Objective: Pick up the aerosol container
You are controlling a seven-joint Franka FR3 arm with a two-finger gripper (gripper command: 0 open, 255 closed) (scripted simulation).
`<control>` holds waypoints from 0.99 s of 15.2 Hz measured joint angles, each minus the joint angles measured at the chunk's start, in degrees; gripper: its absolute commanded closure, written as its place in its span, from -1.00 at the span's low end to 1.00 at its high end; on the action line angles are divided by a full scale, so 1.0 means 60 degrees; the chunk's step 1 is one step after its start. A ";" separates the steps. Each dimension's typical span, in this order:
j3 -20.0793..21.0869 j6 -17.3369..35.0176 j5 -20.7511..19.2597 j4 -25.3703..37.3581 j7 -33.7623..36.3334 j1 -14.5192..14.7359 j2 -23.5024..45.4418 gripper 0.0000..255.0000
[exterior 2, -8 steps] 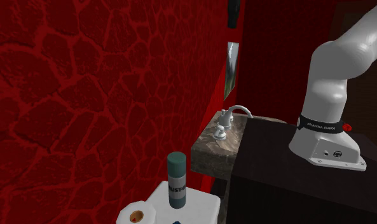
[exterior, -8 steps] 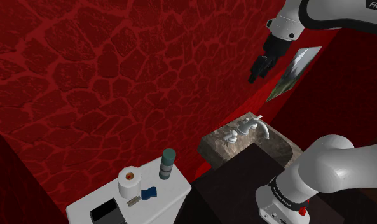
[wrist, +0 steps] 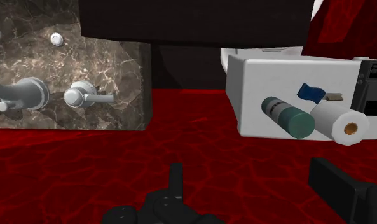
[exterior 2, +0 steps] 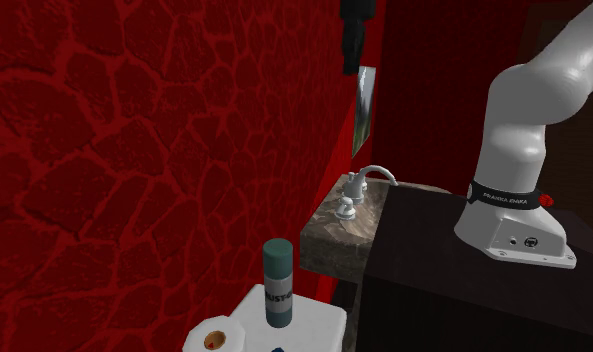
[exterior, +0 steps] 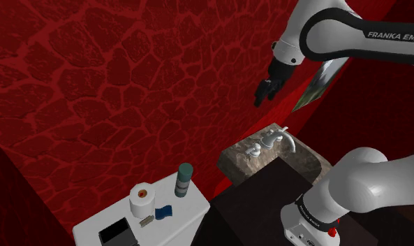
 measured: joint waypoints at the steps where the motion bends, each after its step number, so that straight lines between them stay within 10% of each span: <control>1: 0.0109 0.0243 0.0072 -0.0140 0.0131 0.0045 0.0114 -1.00; 15: 0.1943 0.4323 0.0618 -0.0834 0.2299 0.0545 0.3680 -1.00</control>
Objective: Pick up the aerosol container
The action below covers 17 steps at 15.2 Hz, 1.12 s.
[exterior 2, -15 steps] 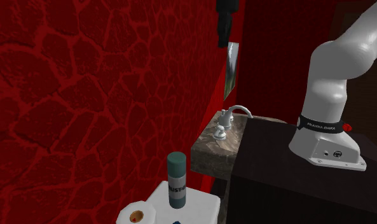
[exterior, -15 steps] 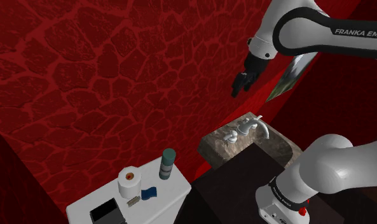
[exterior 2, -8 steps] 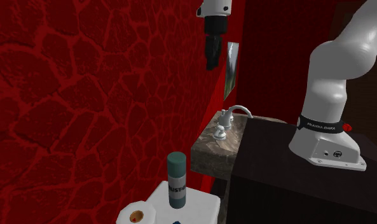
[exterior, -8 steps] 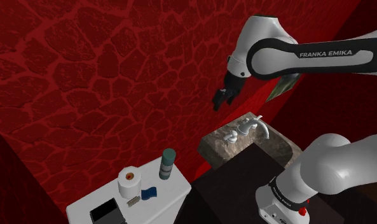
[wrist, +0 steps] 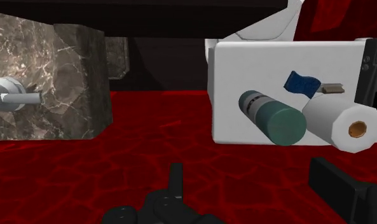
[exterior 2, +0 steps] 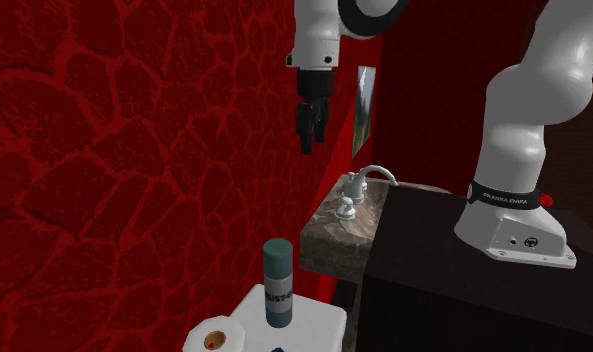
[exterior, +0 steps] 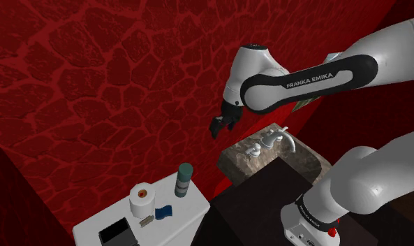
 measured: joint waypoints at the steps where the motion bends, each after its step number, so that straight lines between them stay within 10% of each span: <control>1: 0.0126 0.0309 -0.0010 -0.0072 0.0180 0.0033 0.0257 -1.00; 17: 0.0545 0.3416 -0.2900 0.2206 0.4067 0.0943 0.6169 -1.00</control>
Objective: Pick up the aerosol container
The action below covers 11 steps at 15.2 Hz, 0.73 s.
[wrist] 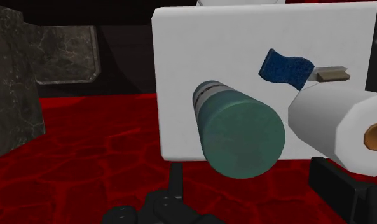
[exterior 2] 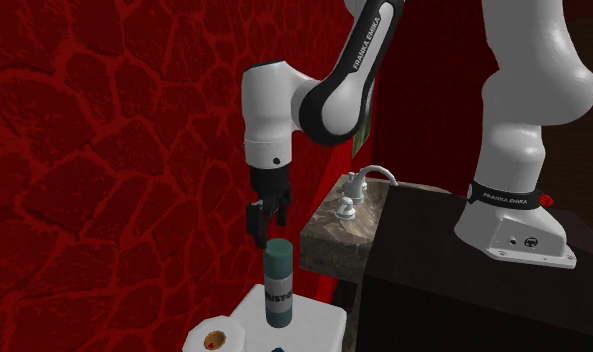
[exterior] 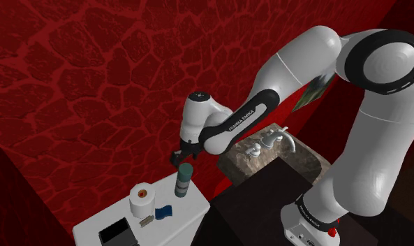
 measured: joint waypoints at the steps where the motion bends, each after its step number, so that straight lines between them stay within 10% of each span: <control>1: -0.0067 0.0100 -0.0101 0.0054 0.0073 0.0051 0.0163 -1.00; 7: -0.0437 0.0686 -0.0601 0.0209 0.0480 0.0371 0.0932 -1.00; 8: -0.0459 0.0715 -0.0624 0.0220 0.0490 0.0381 0.0973 1.00; 11: -0.0481 0.0748 -0.0647 0.0235 0.0500 0.0389 0.1003 1.00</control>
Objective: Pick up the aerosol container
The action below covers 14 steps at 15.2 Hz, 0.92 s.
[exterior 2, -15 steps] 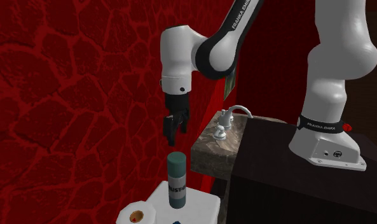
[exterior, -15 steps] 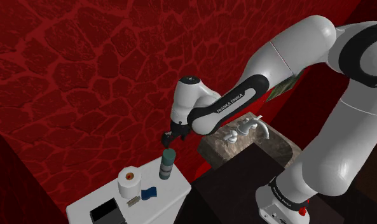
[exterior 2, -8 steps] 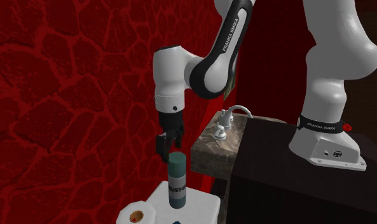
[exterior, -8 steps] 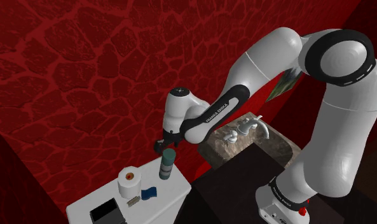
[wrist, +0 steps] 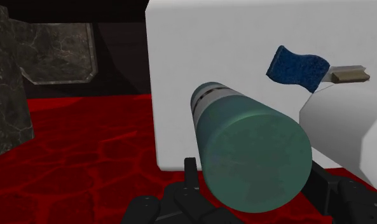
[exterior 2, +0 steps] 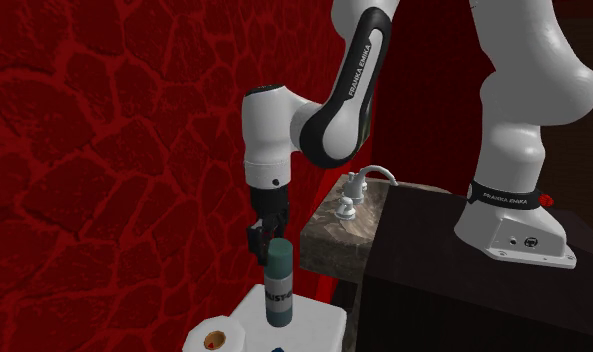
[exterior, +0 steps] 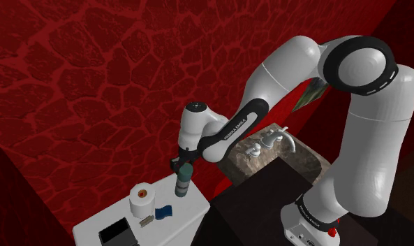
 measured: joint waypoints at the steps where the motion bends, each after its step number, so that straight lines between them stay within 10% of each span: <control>1: -0.0001 0.0001 -0.0001 0.0003 -0.0001 0.0000 0.0002 1.00; 14: 0.0378 -0.0579 0.0460 -0.0136 -0.0310 -0.0261 -0.0719 1.00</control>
